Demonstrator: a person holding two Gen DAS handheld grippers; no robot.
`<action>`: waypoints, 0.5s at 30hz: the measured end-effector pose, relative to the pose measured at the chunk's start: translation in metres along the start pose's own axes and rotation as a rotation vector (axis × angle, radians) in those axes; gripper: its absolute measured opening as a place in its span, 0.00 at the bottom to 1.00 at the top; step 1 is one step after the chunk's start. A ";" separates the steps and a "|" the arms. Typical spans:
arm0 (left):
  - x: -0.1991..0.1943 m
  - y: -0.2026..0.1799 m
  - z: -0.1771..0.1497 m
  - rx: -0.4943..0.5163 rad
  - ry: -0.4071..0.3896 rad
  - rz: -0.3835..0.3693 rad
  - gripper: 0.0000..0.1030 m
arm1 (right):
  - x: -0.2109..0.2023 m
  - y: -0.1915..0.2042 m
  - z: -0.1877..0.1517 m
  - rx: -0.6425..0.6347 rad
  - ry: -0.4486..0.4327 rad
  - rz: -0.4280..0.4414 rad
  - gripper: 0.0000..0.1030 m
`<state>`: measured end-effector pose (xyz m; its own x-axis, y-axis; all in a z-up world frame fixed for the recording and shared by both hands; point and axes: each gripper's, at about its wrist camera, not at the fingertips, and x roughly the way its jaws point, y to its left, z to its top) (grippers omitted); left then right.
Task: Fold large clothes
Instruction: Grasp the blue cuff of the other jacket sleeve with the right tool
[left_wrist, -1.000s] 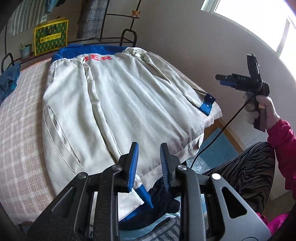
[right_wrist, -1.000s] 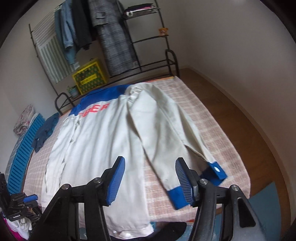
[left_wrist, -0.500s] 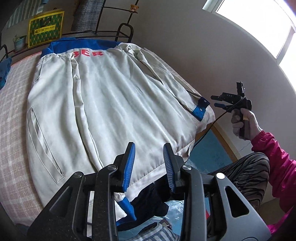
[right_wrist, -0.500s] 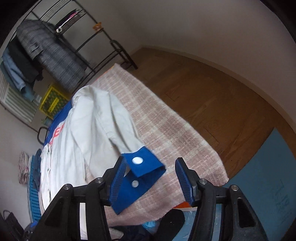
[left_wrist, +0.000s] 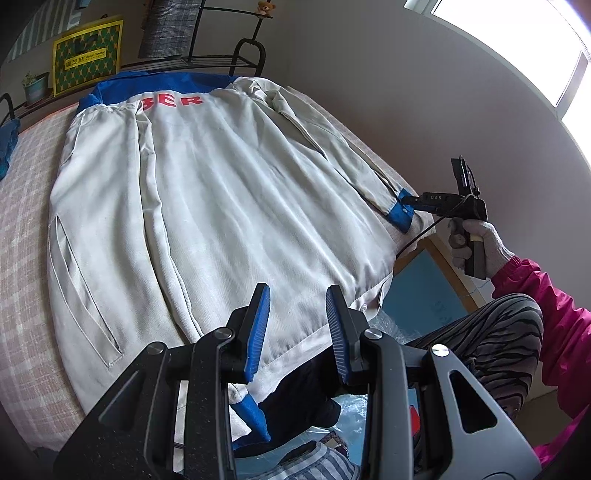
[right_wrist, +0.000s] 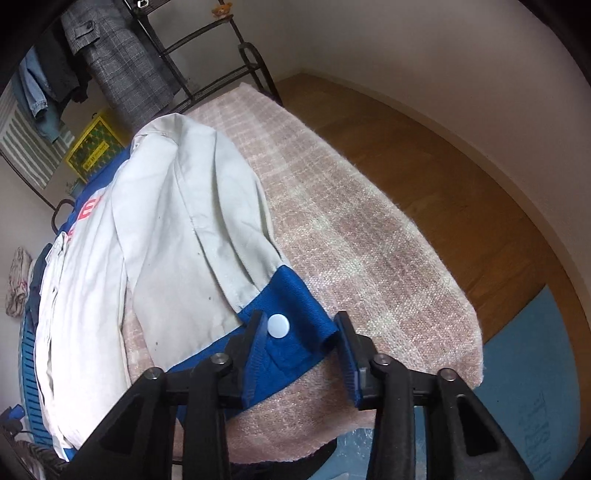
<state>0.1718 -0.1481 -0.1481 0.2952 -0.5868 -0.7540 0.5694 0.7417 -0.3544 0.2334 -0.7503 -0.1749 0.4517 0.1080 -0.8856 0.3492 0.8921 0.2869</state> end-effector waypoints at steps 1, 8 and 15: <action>0.000 0.000 0.000 0.000 0.002 -0.002 0.30 | -0.001 0.002 0.001 -0.007 0.001 0.012 0.17; 0.006 0.003 0.004 -0.018 0.002 -0.003 0.30 | -0.034 0.017 0.017 -0.056 -0.090 -0.019 0.05; 0.007 0.007 0.011 -0.036 -0.011 -0.002 0.30 | -0.122 0.067 0.039 -0.222 -0.307 -0.094 0.05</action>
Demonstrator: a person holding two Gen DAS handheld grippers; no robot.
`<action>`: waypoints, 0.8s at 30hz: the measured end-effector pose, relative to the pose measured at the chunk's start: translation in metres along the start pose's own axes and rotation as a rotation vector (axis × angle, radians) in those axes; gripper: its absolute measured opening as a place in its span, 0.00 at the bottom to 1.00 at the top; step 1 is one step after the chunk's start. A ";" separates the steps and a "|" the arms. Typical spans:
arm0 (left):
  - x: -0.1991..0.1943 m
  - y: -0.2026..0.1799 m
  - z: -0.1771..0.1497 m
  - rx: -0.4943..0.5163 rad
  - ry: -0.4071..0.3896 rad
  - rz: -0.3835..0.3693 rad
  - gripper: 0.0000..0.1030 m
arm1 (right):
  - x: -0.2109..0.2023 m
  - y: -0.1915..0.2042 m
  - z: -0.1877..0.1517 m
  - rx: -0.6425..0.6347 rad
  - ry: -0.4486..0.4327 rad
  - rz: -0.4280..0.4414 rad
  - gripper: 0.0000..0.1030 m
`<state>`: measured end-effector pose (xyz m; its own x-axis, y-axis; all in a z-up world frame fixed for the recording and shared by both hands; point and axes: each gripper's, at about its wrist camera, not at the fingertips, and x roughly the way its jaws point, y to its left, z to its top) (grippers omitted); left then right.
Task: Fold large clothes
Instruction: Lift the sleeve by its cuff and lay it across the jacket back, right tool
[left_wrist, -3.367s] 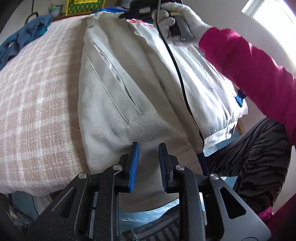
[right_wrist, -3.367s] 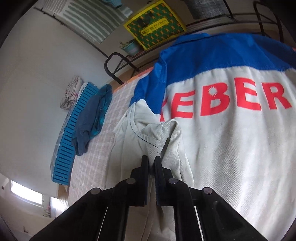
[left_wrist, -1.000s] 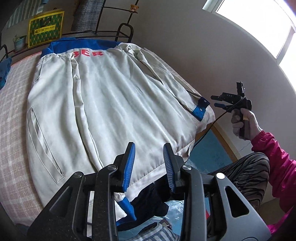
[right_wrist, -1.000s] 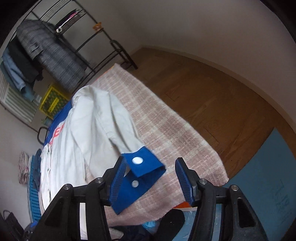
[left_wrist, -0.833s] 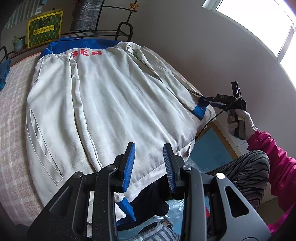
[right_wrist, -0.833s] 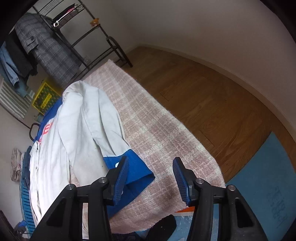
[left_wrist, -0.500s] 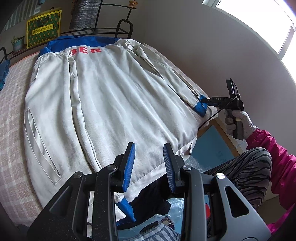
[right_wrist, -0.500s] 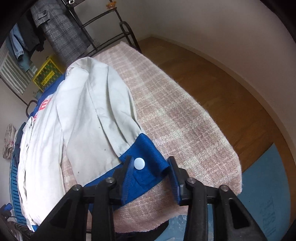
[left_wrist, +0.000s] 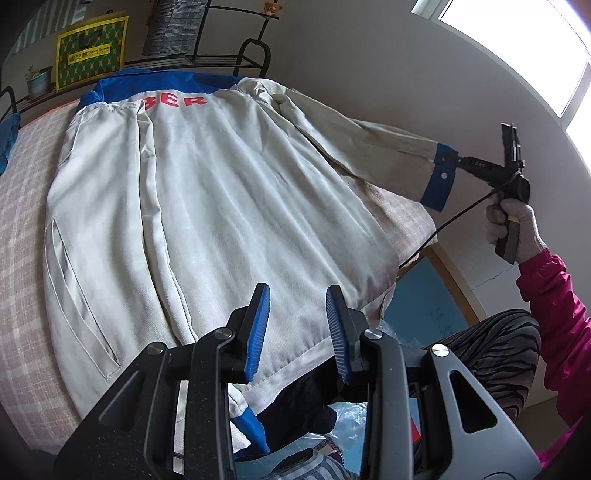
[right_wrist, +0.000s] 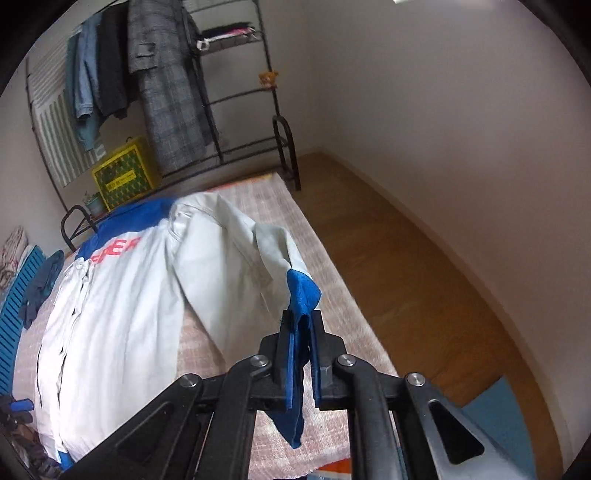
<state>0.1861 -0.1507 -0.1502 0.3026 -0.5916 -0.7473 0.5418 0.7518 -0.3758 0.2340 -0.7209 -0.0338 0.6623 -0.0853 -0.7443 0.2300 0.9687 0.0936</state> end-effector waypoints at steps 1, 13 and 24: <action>0.000 0.001 0.001 0.002 0.001 0.011 0.30 | -0.013 0.013 0.004 -0.047 -0.028 0.007 0.05; -0.006 0.018 0.005 -0.101 -0.017 -0.019 0.30 | -0.067 0.183 -0.068 -0.613 -0.011 0.207 0.04; -0.002 0.044 -0.001 -0.224 -0.008 -0.046 0.30 | -0.053 0.252 -0.171 -0.983 0.220 0.381 0.04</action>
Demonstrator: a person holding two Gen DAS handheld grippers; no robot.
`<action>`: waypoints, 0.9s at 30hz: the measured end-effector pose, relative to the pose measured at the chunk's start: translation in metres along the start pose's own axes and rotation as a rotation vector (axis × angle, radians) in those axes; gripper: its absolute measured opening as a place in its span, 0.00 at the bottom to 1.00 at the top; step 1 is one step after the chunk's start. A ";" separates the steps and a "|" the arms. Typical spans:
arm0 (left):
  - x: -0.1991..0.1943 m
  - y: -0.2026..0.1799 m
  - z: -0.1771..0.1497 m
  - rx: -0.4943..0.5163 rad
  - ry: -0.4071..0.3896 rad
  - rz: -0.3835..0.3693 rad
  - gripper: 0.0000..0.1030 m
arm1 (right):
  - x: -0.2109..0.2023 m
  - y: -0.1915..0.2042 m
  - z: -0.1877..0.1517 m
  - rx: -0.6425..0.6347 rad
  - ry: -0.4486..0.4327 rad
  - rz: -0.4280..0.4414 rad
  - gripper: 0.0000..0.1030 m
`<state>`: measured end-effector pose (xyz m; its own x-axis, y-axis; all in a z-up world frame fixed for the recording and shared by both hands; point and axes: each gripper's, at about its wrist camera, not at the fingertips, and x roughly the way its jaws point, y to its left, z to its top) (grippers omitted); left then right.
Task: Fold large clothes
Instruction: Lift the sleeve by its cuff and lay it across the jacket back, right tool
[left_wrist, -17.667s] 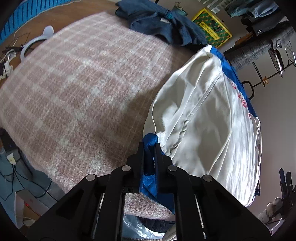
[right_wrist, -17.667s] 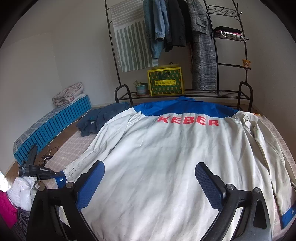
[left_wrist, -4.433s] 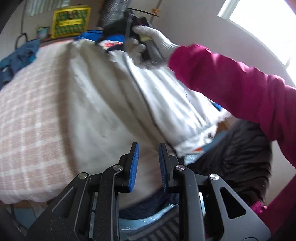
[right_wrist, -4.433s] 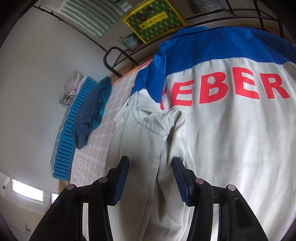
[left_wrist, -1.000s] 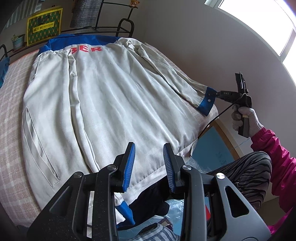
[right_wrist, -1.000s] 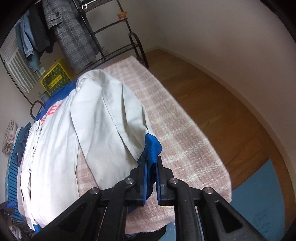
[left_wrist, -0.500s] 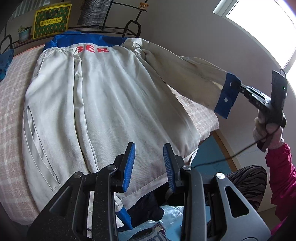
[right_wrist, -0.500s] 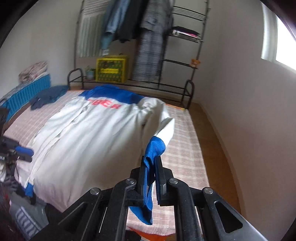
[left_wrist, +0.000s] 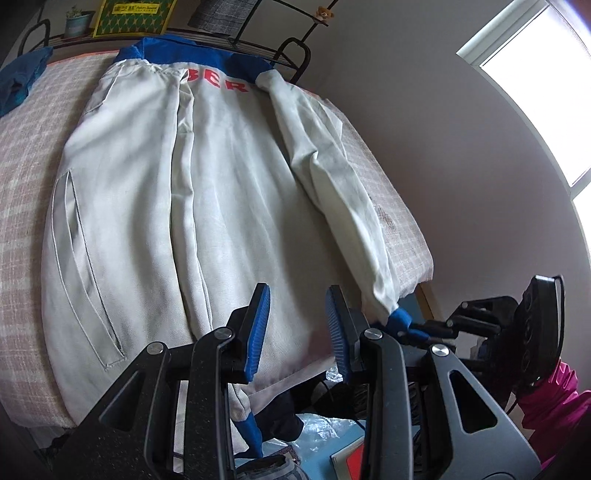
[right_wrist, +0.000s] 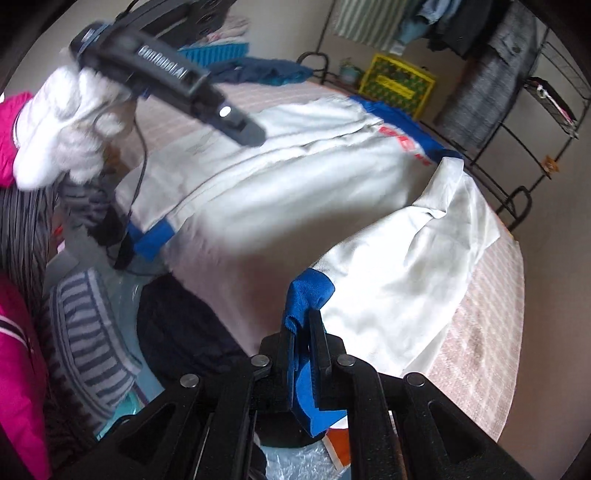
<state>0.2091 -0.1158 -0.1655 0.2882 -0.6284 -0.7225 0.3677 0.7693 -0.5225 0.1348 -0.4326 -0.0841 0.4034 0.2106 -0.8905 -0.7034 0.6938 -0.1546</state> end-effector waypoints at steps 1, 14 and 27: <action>0.004 0.002 0.000 -0.009 0.007 -0.003 0.30 | 0.004 0.006 -0.003 -0.030 0.019 0.003 0.04; 0.041 -0.020 0.010 -0.019 0.070 -0.082 0.33 | -0.036 -0.034 -0.005 0.151 -0.084 0.242 0.30; 0.080 -0.040 0.005 -0.015 0.087 -0.127 0.45 | -0.013 -0.195 0.039 0.592 -0.220 0.170 0.40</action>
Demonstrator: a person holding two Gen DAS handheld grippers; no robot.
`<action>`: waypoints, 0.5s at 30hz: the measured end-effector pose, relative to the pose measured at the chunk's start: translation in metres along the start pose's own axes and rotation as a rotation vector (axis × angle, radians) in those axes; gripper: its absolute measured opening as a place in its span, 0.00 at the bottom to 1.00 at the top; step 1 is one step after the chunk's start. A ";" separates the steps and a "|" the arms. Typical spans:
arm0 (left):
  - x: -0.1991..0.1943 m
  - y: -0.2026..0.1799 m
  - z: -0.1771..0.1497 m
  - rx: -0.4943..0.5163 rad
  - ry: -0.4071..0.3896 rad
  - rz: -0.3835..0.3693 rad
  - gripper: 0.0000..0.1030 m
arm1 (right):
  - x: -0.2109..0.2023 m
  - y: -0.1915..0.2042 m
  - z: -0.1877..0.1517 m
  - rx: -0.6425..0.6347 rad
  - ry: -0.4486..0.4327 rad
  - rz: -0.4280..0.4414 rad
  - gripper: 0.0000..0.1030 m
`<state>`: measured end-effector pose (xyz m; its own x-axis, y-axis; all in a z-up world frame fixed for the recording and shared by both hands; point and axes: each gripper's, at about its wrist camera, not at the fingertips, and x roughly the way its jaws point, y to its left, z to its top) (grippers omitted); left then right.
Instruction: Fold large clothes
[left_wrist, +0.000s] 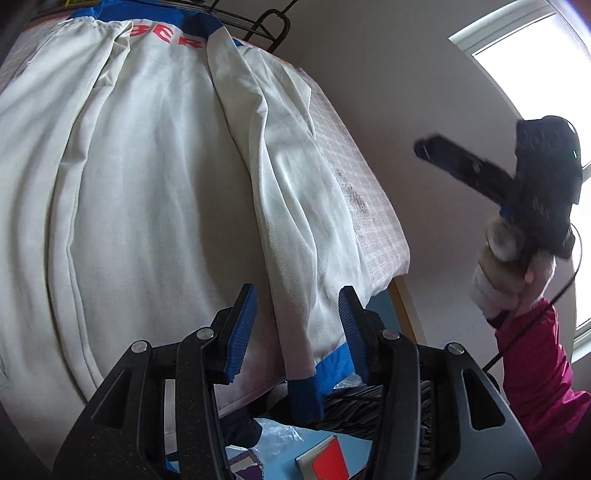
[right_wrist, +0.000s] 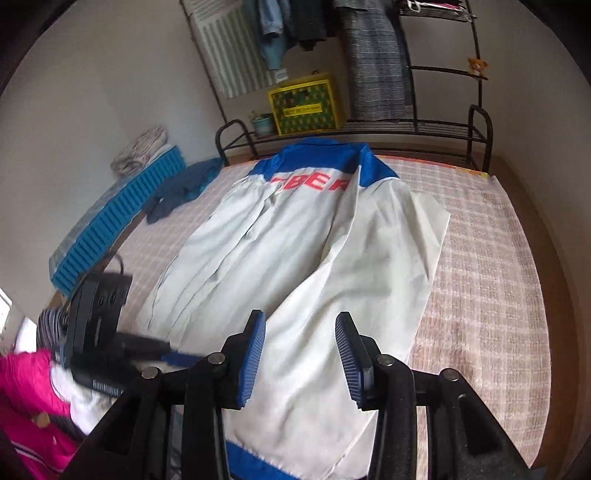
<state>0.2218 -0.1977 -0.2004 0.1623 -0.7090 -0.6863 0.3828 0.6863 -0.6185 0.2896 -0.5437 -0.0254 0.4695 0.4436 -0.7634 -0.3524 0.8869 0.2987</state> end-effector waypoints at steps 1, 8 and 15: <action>0.003 -0.001 -0.001 0.007 0.003 0.000 0.45 | 0.009 -0.006 0.011 0.014 -0.004 -0.006 0.40; 0.018 0.005 -0.001 0.006 0.011 -0.032 0.28 | 0.074 -0.041 0.067 0.154 -0.007 0.016 0.40; 0.023 0.010 -0.002 0.020 0.033 -0.046 0.07 | 0.142 -0.065 0.094 0.241 0.045 -0.004 0.42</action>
<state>0.2270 -0.2072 -0.2232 0.1147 -0.7336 -0.6699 0.4069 0.6499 -0.6420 0.4551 -0.5265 -0.0992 0.4317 0.4384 -0.7883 -0.1444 0.8962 0.4194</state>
